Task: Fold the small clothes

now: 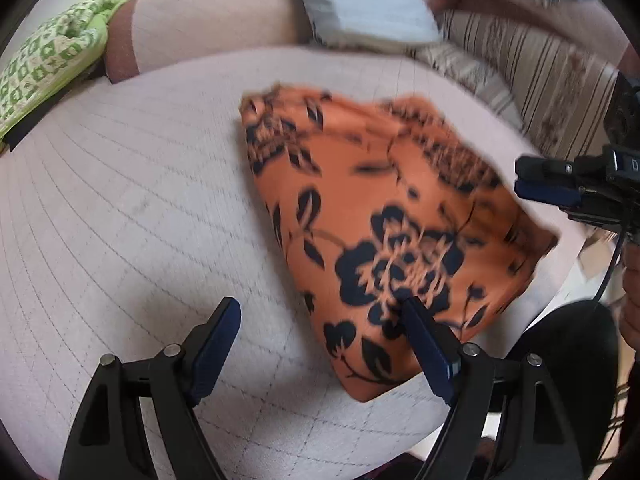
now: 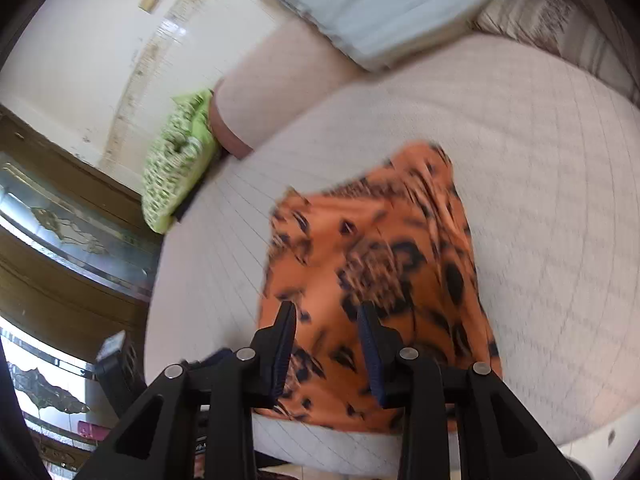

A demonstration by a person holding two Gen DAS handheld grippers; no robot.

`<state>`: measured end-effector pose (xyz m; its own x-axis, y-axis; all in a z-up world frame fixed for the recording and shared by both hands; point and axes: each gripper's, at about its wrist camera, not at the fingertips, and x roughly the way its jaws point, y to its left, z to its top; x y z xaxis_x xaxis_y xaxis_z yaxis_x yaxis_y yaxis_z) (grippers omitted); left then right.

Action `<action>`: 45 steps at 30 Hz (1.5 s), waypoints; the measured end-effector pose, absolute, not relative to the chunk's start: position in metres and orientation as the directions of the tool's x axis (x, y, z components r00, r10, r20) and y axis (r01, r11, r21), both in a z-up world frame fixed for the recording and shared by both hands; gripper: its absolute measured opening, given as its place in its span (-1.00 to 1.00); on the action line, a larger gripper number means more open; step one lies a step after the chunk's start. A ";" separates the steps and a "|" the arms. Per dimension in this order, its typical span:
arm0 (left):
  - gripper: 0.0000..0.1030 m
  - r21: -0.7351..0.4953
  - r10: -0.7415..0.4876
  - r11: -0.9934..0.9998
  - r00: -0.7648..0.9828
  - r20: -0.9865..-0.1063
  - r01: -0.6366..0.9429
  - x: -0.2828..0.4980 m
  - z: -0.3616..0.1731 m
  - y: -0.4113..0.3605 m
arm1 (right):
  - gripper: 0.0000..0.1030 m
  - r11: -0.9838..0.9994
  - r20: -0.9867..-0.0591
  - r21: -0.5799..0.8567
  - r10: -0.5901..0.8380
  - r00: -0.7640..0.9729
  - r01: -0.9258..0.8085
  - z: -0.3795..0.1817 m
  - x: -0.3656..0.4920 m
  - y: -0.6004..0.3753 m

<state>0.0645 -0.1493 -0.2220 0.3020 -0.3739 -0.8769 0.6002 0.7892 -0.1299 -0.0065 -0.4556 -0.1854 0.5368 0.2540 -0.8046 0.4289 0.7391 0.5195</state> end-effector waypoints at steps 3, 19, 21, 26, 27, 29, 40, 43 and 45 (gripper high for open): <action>0.69 -0.160 -0.378 0.806 0.288 -0.880 0.569 0.064 -0.227 -0.145 | -0.31 0.726 -0.867 0.470 0.274 0.415 0.502 -0.226 -0.016 -0.454; 0.72 -0.149 -0.403 0.841 0.419 -0.814 0.520 0.072 -0.165 -0.159 | -0.28 0.653 -0.645 0.672 0.285 0.709 0.350 -0.192 -0.085 -0.493; 0.72 -0.083 -0.345 0.851 0.435 -0.831 0.518 0.078 -0.163 -0.176 | -0.08 0.649 -0.620 0.676 0.246 0.745 0.349 -0.192 -0.093 -0.499; 0.72 -0.025 -0.301 0.848 0.443 -0.845 0.529 0.089 -0.164 -0.204 | 0.00 0.579 -0.596 0.720 0.232 0.769 0.383 -0.199 -0.102 -0.517; 0.72 -0.019 -0.294 0.844 0.434 -0.852 0.536 0.090 -0.166 -0.212 | 0.00 0.582 -0.596 0.717 0.226 0.771 0.383 -0.198 -0.102 -0.518; 0.72 -0.005 -0.283 0.833 0.419 -0.863 0.553 0.092 -0.170 -0.224 | 0.00 0.582 -0.592 0.719 0.230 0.772 0.378 -0.199 -0.099 -0.517; 0.72 -0.004 -0.163 0.875 0.287 -0.944 0.484 0.165 -0.227 -0.282 | 0.00 0.562 -0.570 0.744 0.250 0.782 0.362 -0.203 -0.092 -0.523; 0.82 0.011 -0.148 0.878 0.293 -0.945 0.479 0.172 -0.244 -0.284 | 0.00 0.560 -0.573 0.745 0.257 0.778 0.364 -0.204 -0.088 -0.522; 0.82 0.025 -0.146 0.868 0.303 -0.942 0.496 0.170 -0.238 -0.284 | 0.00 0.551 -0.571 0.751 0.266 0.777 0.364 -0.206 -0.085 -0.523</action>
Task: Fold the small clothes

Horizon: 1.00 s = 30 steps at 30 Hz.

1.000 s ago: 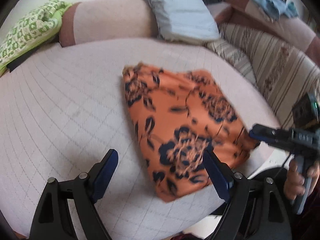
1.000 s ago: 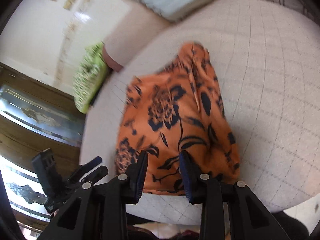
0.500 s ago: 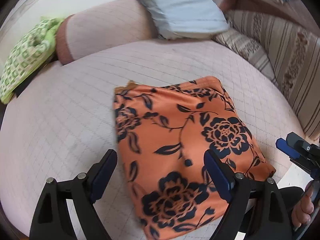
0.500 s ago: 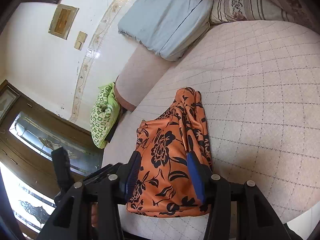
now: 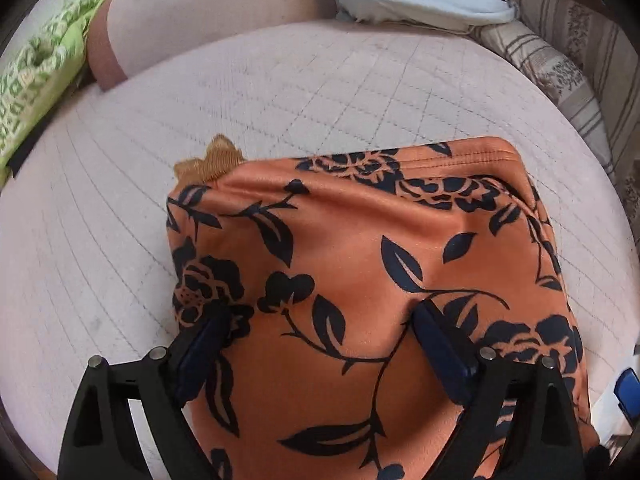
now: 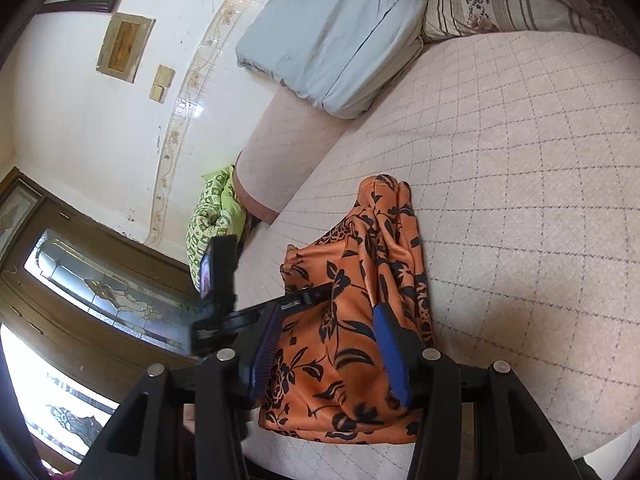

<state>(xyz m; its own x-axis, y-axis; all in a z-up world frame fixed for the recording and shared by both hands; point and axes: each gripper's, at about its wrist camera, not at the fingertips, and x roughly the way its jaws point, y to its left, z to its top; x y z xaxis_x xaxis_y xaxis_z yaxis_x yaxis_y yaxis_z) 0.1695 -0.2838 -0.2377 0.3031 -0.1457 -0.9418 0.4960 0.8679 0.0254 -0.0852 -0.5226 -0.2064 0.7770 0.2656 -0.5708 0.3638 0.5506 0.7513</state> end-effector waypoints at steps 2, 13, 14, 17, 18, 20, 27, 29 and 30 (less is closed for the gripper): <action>0.82 0.031 -0.156 0.863 0.325 -0.933 0.504 0.166 -0.223 -0.278 | 0.00 0.546 -0.570 0.755 0.272 0.775 0.363 -0.209 -0.083 -0.521; 0.82 0.042 -0.219 0.869 0.460 -0.861 0.492 0.112 -0.179 -0.160 | 0.00 0.601 -0.599 0.717 0.274 0.753 0.352 -0.206 -0.067 -0.498; 0.82 0.050 -0.214 0.869 0.464 -0.860 0.492 0.105 -0.182 -0.152 | 0.00 0.608 -0.604 0.713 0.278 0.747 0.349 -0.207 -0.064 -0.494; 0.82 0.043 -0.224 0.869 0.470 -0.854 0.493 0.089 -0.184 -0.142 | 0.00 0.649 -0.627 0.682 0.282 0.726 0.337 -0.207 -0.052 -0.477; 0.82 0.043 -0.227 0.868 0.473 -0.851 0.494 0.083 -0.185 -0.142 | 0.00 0.659 -0.631 0.675 0.283 0.722 0.331 -0.207 -0.050 -0.473; 0.82 0.050 -0.224 0.859 0.462 -0.858 0.509 0.075 -0.191 -0.147 | 0.00 0.682 -0.638 0.662 0.293 0.712 0.312 -0.207 -0.044 -0.462; 0.84 0.076 -0.210 0.837 0.448 -0.869 0.541 0.065 -0.215 -0.156 | 0.02 0.665 -0.742 0.619 0.321 0.589 0.417 -0.238 -0.035 -0.461; 0.84 0.070 -0.220 0.828 0.437 -0.872 0.556 0.066 -0.210 -0.152 | 0.02 0.681 -0.746 0.609 0.318 0.585 0.406 -0.235 -0.038 -0.460; 0.84 0.069 -0.225 0.827 0.442 -0.868 0.558 0.066 -0.207 -0.150 | 0.02 0.692 -0.756 0.598 0.317 0.573 0.405 -0.234 -0.039 -0.458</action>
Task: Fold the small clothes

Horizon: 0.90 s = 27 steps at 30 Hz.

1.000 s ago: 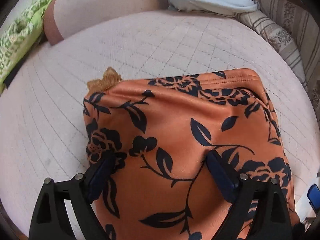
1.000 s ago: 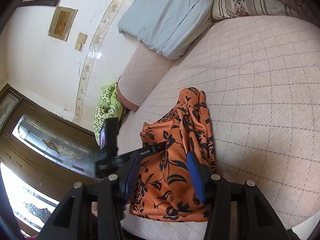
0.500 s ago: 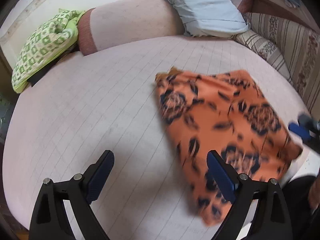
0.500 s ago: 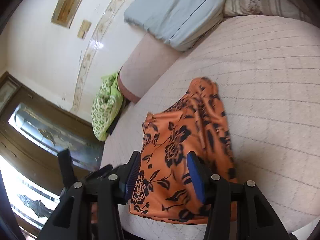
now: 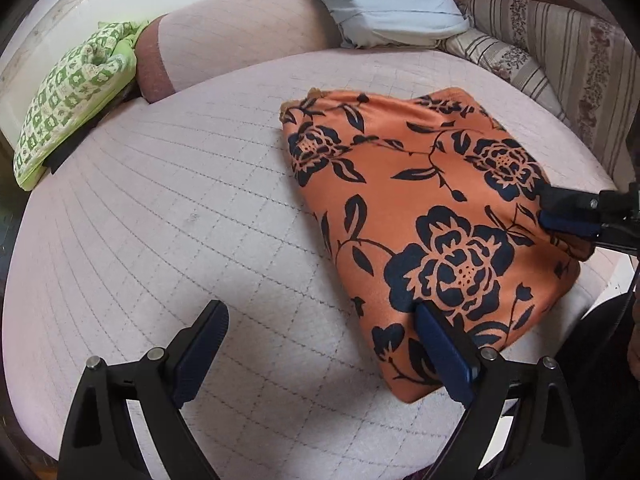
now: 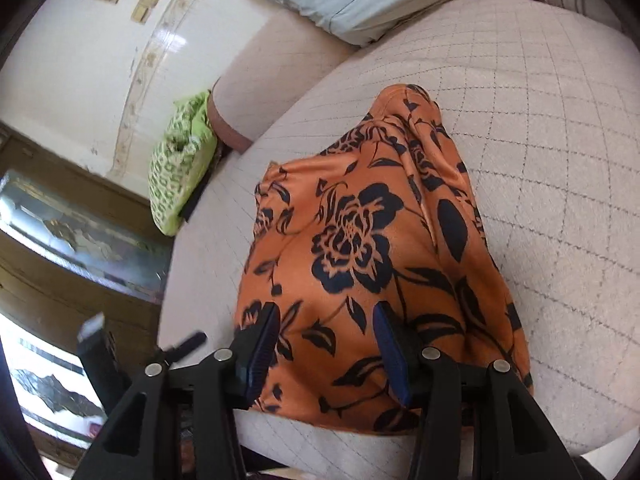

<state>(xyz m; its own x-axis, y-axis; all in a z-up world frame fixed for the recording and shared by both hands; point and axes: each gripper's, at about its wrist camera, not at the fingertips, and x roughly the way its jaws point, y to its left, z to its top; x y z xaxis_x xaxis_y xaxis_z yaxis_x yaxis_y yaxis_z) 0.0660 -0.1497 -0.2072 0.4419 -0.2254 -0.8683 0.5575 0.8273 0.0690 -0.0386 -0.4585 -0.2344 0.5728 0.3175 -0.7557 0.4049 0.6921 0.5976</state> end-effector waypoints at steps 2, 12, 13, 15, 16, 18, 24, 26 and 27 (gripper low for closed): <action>0.84 0.068 -0.258 0.824 0.480 -0.838 0.562 0.063 -0.195 -0.143 | 0.02 0.692 -0.762 0.594 0.320 0.564 0.410 -0.231 -0.038 -0.457; 0.85 0.017 -0.349 0.778 0.454 -0.820 0.628 0.070 -0.218 -0.153 | 0.02 0.730 -0.789 0.549 0.292 0.541 0.407 -0.190 0.066 -0.446; 0.85 0.013 -0.373 0.773 0.471 -0.799 0.634 0.067 -0.224 -0.151 | 0.02 0.735 -0.808 0.528 0.282 0.518 0.424 -0.195 0.082 -0.446; 0.86 0.016 -0.415 0.761 0.505 -0.757 0.649 0.060 -0.226 -0.147 | 0.02 0.733 -0.844 0.489 0.259 0.470 0.473 -0.207 0.104 -0.449; 0.86 0.032 -0.424 0.745 0.510 -0.749 0.666 0.058 -0.229 -0.147 | 0.02 0.732 -0.875 0.445 0.230 0.426 0.517 -0.219 0.116 -0.453; 0.88 0.024 -0.442 0.732 0.501 -0.744 0.681 0.059 -0.231 -0.146 | 0.01 0.752 -0.924 0.344 0.164 0.346 0.562 -0.240 0.130 -0.459; 0.90 -0.130 -0.476 0.765 0.418 -0.774 0.631 0.079 -0.226 -0.130 | -0.07 0.744 -0.918 0.349 0.149 0.368 0.570 -0.250 0.122 -0.470; 0.90 -0.089 -0.429 0.805 0.473 -0.770 0.586 0.080 -0.211 -0.127 | -0.06 0.743 -0.882 0.401 0.157 0.443 0.535 -0.228 0.104 -0.471; 0.90 -0.073 -0.412 0.819 0.495 -0.765 0.570 0.078 -0.205 -0.126 | -0.03 0.750 -0.871 0.407 0.148 0.468 0.521 -0.218 0.095 -0.472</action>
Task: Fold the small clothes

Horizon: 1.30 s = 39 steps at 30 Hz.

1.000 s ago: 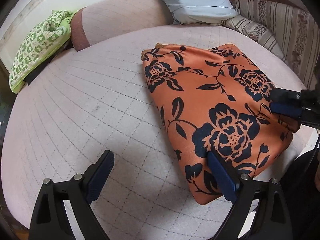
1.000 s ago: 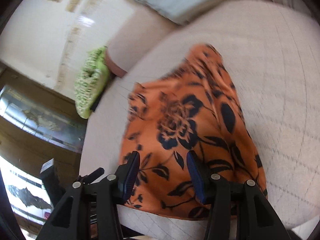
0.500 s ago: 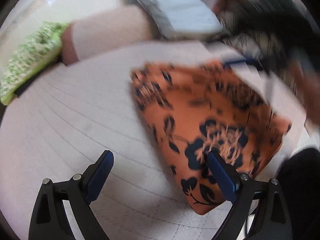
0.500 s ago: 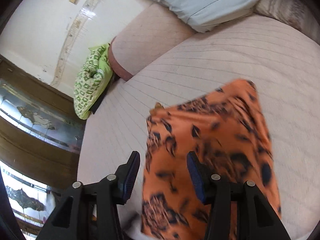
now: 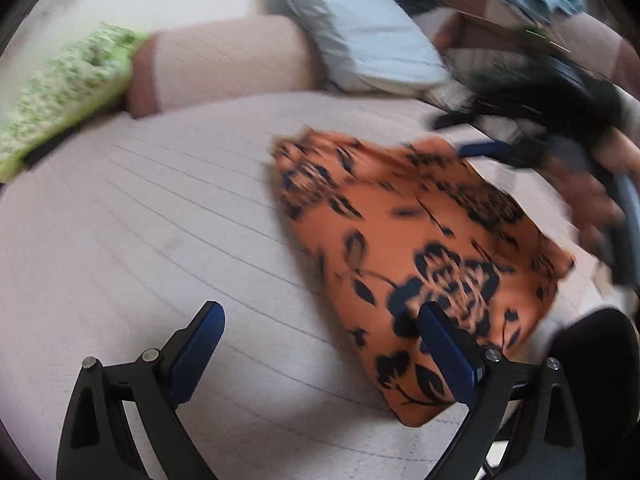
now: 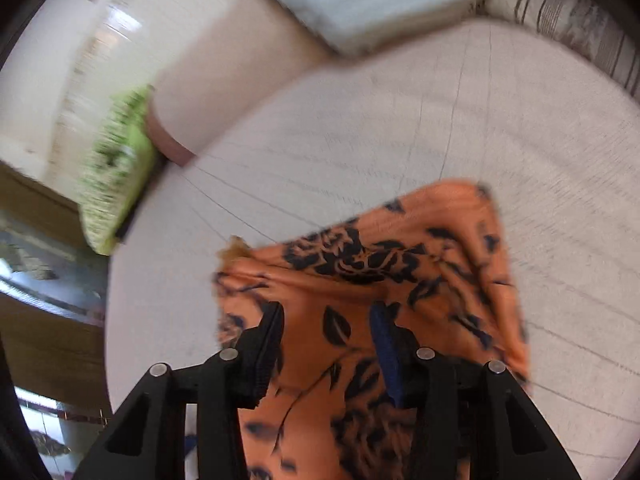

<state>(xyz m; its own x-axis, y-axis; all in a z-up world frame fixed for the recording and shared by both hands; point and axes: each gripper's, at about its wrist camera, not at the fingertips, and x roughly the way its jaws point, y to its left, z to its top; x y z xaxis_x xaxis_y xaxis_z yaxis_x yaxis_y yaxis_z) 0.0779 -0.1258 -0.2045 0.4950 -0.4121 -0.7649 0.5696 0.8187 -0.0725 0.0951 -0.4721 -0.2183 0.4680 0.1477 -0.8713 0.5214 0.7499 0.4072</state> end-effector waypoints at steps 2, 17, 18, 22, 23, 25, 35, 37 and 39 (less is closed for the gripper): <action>0.89 -0.051 -0.380 0.847 0.536 -0.754 0.529 0.079 -0.188 -0.120 | 0.06 0.767 -0.848 0.409 0.119 0.517 0.494 -0.194 0.071 -0.474; 0.90 0.062 -0.283 0.901 0.690 -0.666 0.430 0.045 -0.106 -0.096 | 0.29 0.790 -0.769 0.442 0.090 0.632 0.425 -0.133 -0.043 -0.457; 0.90 0.067 -0.280 0.901 0.693 -0.664 0.429 0.044 -0.104 -0.097 | 0.29 0.792 -0.767 0.442 0.090 0.635 0.422 -0.132 -0.045 -0.455; 0.89 0.081 -0.273 0.901 0.702 -0.658 0.427 0.038 -0.096 -0.099 | 0.29 0.801 -0.769 0.430 0.083 0.634 0.416 -0.130 -0.050 -0.451; 0.90 0.085 -0.270 0.901 0.705 -0.656 0.425 0.037 -0.095 -0.100 | 0.29 0.802 -0.767 0.430 0.083 0.636 0.414 -0.130 -0.051 -0.451; 0.90 0.094 -0.263 0.901 0.706 -0.657 0.423 0.036 -0.094 -0.102 | 0.29 0.802 -0.766 0.431 0.082 0.638 0.414 -0.130 -0.053 -0.453; 0.90 0.119 -0.220 0.901 0.676 -0.704 0.417 0.051 -0.111 -0.119 | 0.30 0.785 -0.784 0.436 0.092 0.614 0.440 -0.152 -0.055 -0.469; 0.90 0.123 -0.211 0.900 0.664 -0.717 0.419 0.057 -0.117 -0.124 | 0.31 0.778 -0.784 0.444 0.098 0.612 0.444 -0.158 -0.055 -0.473; 0.89 0.129 -0.201 0.899 0.657 -0.726 0.418 0.061 -0.122 -0.128 | 0.31 0.768 -0.784 0.454 0.105 0.611 0.451 -0.166 -0.054 -0.479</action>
<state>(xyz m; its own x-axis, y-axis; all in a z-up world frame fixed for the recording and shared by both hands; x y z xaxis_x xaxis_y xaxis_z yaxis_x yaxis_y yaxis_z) 0.0605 -0.1280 -0.1215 0.6571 -0.2012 -0.7265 0.4184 0.8990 0.1295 -0.0540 -0.4788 -0.1655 0.6111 0.1054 -0.7845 0.4508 0.7683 0.4544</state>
